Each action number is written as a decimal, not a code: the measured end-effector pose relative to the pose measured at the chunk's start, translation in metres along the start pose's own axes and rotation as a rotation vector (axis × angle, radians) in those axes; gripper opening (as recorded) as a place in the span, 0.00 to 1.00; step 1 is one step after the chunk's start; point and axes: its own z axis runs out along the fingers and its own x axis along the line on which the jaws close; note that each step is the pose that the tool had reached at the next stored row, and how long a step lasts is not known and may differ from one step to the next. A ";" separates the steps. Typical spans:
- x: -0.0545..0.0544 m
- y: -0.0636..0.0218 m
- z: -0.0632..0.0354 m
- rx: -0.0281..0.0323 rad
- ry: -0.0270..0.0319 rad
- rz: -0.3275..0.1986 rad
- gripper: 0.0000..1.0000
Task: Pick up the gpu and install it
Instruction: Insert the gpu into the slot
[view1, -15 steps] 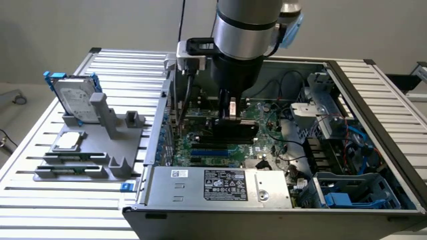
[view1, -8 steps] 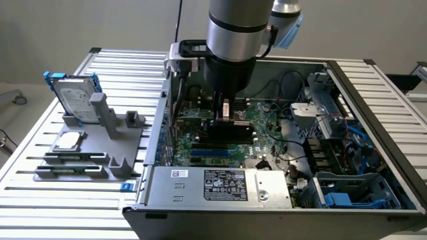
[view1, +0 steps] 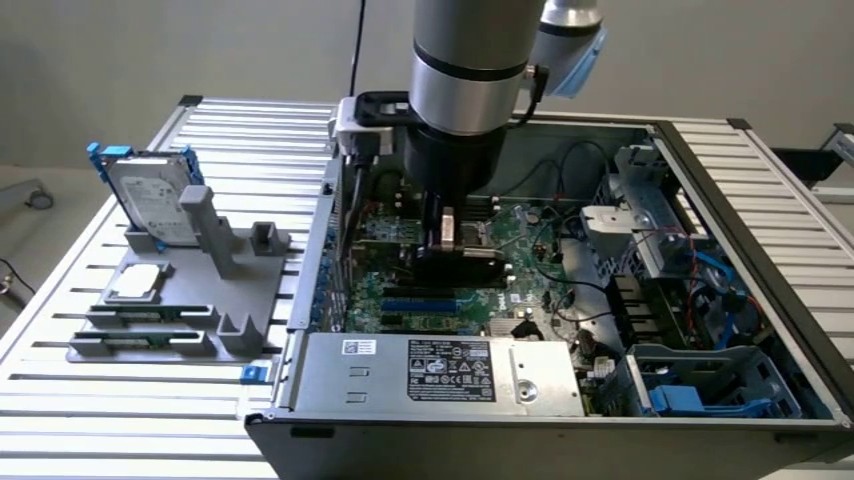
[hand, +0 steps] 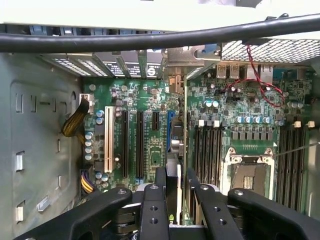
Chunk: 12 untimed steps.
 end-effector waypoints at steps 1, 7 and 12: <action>0.000 0.0005 0.0013 0.0000 0.0000 0.000 0.27; 0.000 0.0017 0.0063 0.0004 -0.0003 0.005 0.27; 0.001 0.0041 0.0120 0.0012 -0.0009 0.016 0.27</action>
